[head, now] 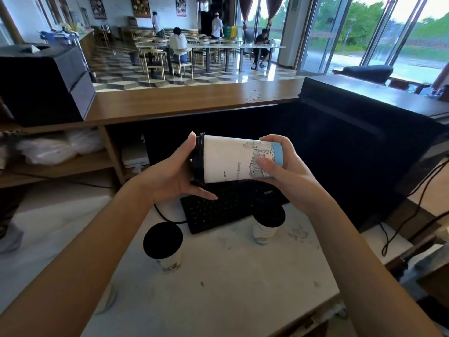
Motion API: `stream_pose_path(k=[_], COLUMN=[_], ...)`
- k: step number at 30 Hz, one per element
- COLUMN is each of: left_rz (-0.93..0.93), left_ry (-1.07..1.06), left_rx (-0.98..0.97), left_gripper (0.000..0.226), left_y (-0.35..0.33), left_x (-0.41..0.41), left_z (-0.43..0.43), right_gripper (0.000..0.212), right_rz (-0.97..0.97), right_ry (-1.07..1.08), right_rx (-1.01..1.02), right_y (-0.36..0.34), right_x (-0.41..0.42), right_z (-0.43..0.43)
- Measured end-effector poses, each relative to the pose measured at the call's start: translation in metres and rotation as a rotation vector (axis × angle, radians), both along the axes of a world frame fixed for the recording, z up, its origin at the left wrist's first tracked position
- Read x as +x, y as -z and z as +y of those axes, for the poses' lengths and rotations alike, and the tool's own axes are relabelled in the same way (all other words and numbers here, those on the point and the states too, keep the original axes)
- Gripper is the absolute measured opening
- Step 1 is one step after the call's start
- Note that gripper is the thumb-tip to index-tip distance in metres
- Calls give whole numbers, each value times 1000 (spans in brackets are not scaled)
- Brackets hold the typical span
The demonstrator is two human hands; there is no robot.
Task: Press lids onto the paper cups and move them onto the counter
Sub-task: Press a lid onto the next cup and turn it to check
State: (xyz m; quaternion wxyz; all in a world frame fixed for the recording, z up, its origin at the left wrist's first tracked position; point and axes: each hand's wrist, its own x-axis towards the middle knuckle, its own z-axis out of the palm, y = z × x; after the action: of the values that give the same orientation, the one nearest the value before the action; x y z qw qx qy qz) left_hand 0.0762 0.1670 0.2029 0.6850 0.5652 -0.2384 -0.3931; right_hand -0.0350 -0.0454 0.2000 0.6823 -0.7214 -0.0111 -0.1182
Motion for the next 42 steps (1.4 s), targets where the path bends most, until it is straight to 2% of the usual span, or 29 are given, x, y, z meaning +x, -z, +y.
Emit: stream_pose_path(k=[4, 6, 9, 13, 15, 18, 21, 25, 28, 34, 36, 38, 42], left_rz=[1, -73, -288, -826, -987, -1071, -1028, -892, -795, -862, -902, -942, -905], left_ry=[-149, -200, -273, -381, -391, -396, -387, -389, -380, -353, -334, -319, -313], left_rx=[55, 29, 11, 116, 97, 65, 44, 86, 134, 385, 423, 422, 394], left_gripper=[27, 36, 45, 62, 65, 69, 74, 88, 87, 85, 83, 79, 74], left_y=[-3, 3, 9, 14, 17, 28, 41, 55, 51, 29, 25, 22, 24], left_x=[-1, -1, -6, -8, -7, -4, 1, 12, 24, 54, 62, 66, 72], left_z=[-9, -14, -14, -13, -13, -15, -22, -34, -45, -60, -64, -66, -70], right_gripper=[48, 52, 58, 54, 51, 56, 43, 43, 35, 18, 21, 33, 42], right_rz=[-33, -24, 38, 153, 153, 74, -8, 4, 24, -4, -14, -18, -8], right_ry=[-44, -67, -77, -66, -83, -74, -3, 109, 163, 234, 251, 262, 312], right_rx=[-117, -65, 169, 506, 665, 910, 1013, 974, 902, 731, 636, 512, 236], right_y=[2, 5, 16, 44, 57, 64, 58, 46, 37, 8, -2, -13, -30], right_x=[4, 7, 14, 24, 26, 30, 38, 53, 65, 90, 97, 102, 110], right_z=[-5, -8, -11, 5, 15, 24, 26, 22, 16, 0, -3, -4, 1])
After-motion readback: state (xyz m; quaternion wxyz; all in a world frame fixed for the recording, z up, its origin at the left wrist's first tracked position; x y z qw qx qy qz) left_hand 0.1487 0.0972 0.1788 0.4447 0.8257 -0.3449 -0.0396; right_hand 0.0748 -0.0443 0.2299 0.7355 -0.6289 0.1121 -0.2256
